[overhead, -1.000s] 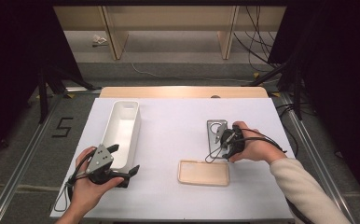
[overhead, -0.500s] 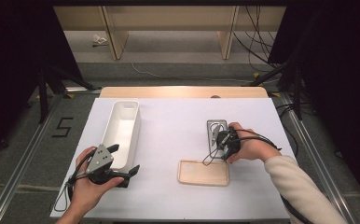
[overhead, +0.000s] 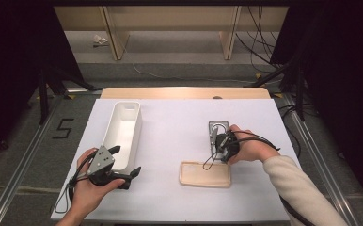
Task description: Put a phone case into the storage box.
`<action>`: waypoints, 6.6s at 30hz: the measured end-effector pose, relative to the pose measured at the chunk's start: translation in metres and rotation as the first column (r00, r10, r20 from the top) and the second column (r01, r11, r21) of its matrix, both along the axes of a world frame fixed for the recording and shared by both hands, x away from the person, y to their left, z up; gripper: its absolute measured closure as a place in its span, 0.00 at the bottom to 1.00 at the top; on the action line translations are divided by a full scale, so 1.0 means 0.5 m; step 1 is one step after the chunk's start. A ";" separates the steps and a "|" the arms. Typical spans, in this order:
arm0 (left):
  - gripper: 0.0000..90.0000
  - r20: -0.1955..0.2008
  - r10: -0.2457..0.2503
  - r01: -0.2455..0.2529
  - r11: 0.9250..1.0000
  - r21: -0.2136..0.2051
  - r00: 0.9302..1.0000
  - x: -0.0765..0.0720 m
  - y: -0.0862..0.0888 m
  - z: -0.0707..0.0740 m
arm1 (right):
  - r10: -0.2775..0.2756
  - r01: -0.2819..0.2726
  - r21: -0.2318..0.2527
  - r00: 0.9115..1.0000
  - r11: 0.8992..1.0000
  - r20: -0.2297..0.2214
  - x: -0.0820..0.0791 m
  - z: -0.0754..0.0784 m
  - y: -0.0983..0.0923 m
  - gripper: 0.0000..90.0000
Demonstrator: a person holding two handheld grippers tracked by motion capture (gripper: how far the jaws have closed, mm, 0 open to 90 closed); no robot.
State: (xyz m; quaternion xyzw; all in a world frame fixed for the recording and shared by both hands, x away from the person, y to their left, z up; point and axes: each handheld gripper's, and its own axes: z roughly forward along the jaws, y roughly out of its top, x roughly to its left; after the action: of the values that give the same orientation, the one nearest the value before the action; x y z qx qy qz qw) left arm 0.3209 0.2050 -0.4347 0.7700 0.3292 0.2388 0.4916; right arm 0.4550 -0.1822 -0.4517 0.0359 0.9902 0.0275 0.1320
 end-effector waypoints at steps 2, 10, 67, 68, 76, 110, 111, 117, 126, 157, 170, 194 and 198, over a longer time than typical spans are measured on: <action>0.00 -0.001 0.001 -0.001 1.000 -0.001 1.000 0.000 0.000 0.000 | 0.004 -0.004 -0.001 1.000 1.000 -0.004 0.000 -0.001 0.001 0.44; 0.00 -0.002 -0.003 0.003 1.000 -0.002 1.000 0.000 -0.001 -0.001 | 0.018 -0.018 -0.016 0.999 1.000 -0.031 -0.003 -0.001 0.005 0.54; 0.00 -0.001 -0.012 0.012 1.000 -0.005 1.000 -0.001 -0.003 -0.001 | 0.018 -0.018 -0.005 0.997 1.000 -0.072 -0.017 0.025 0.008 0.99; 0.00 0.001 -0.010 0.010 1.000 -0.007 1.000 -0.001 -0.002 0.000 | 0.011 -0.010 0.015 0.998 1.000 -0.062 -0.017 0.034 0.005 0.99; 0.00 0.002 -0.007 0.007 1.000 -0.008 1.000 -0.001 -0.001 0.001 | -0.020 0.024 0.151 0.999 0.988 -0.029 -0.026 0.066 -0.006 0.99; 0.00 0.007 0.004 -0.004 1.000 -0.012 1.000 0.000 -0.002 0.003 | -0.147 0.185 0.695 0.982 0.694 -0.115 -0.070 0.066 -0.081 0.99; 0.00 0.007 0.004 -0.004 1.000 -0.012 1.000 0.000 -0.002 0.003 | -0.147 0.184 0.701 0.983 0.689 -0.113 -0.071 0.067 -0.081 0.99; 0.00 0.008 0.005 -0.005 1.000 -0.013 1.000 0.000 -0.003 0.003 | -0.135 0.180 0.721 0.984 0.669 -0.121 -0.083 0.067 -0.077 0.99; 0.00 0.006 0.005 -0.005 1.000 -0.013 1.000 0.001 -0.003 0.002 | -0.099 0.157 0.734 0.988 0.660 -0.122 -0.100 0.068 -0.065 0.99; 0.01 0.007 0.014 -0.014 0.999 -0.035 1.000 0.002 -0.004 0.013 | -0.041 0.111 0.737 0.993 0.667 -0.112 -0.128 0.073 -0.036 0.99; 0.07 -0.074 -0.010 0.006 0.998 -0.056 0.997 0.076 -0.068 0.088 | 0.020 0.058 0.721 0.995 0.691 -0.099 -0.162 0.072 -0.005 0.99; 0.17 -0.275 -0.071 0.075 0.997 0.002 0.959 0.218 -0.240 0.135 | 0.069 0.016 0.725 0.994 0.689 -0.088 -0.183 0.078 0.023 0.99; 0.18 -0.329 -0.065 0.065 0.998 -0.010 0.942 0.238 -0.262 0.128 | 0.078 0.007 0.725 0.993 0.689 -0.083 -0.185 0.078 0.027 0.99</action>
State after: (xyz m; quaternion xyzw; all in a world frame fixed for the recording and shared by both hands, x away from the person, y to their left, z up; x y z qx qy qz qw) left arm 0.4401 0.0739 -0.3707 0.8098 0.3810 0.0907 0.4369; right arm 0.3626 -0.1686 -0.4125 0.0672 0.9054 0.4159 0.0533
